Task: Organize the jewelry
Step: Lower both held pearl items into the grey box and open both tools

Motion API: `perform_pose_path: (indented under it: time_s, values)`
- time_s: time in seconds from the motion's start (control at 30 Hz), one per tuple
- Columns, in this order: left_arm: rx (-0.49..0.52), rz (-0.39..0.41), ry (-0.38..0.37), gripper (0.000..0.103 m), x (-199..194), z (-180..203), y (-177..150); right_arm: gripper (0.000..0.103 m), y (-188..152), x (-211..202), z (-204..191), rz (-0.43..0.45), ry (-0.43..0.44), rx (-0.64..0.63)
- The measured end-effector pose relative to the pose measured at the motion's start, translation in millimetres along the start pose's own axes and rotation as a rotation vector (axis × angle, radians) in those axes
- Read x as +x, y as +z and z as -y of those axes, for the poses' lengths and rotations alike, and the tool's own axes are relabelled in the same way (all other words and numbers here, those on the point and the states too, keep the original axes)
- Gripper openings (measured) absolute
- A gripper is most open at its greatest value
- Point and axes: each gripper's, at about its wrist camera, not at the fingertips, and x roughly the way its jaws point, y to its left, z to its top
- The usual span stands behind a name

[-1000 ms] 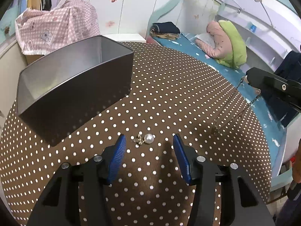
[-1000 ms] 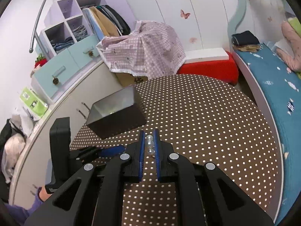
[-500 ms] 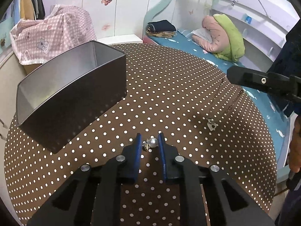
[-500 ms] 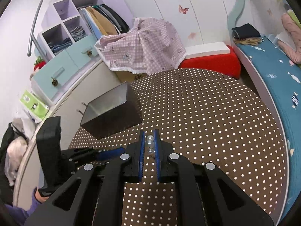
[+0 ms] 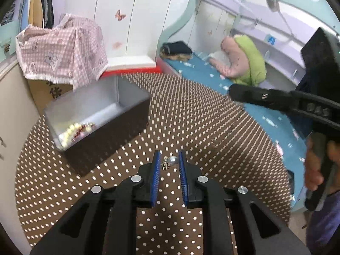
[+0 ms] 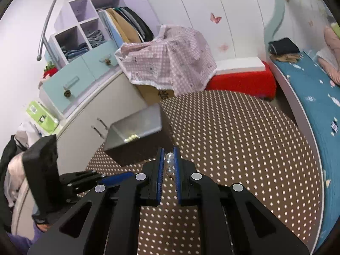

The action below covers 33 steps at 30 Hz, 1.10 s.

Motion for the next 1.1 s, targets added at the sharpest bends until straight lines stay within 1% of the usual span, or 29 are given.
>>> perform_pose_path:
  time_s: [0.17,0.33,0.4,0.47,0.57,0.63,0.73,0.87,1.1]
  values:
    - [0.000,0.085,-0.029,0.016,-33,-10,23,0.010,28,-4,-24,0.041,0.013,-0.043]
    - [-0.012,0.132,0.005,0.016,-50,-32,44,0.010,61,-1,-49,0.072,0.028,-0.082]
    - [-0.035,0.123,0.029,0.016,-47,-47,53,0.010,72,4,-57,0.075,0.035,-0.092]
    - [-0.053,0.119,0.035,0.016,-44,-58,57,0.010,82,11,-65,0.080,0.037,-0.103]
    - [-0.089,0.088,0.047,0.016,-31,-78,63,0.010,93,27,-73,0.070,0.041,-0.106]
    - [-0.106,0.063,0.034,0.016,-21,-87,62,0.010,96,37,-76,0.059,0.048,-0.102]
    - [-0.130,0.033,0.024,0.016,-9,-98,59,0.010,97,56,-79,0.036,0.051,-0.096]
    - [-0.150,0.006,0.024,0.016,3,-105,52,0.010,90,86,-78,-0.019,0.046,-0.093]
    - [-0.150,-0.003,0.020,0.016,9,-109,52,0.010,79,115,-78,-0.072,0.034,-0.089]
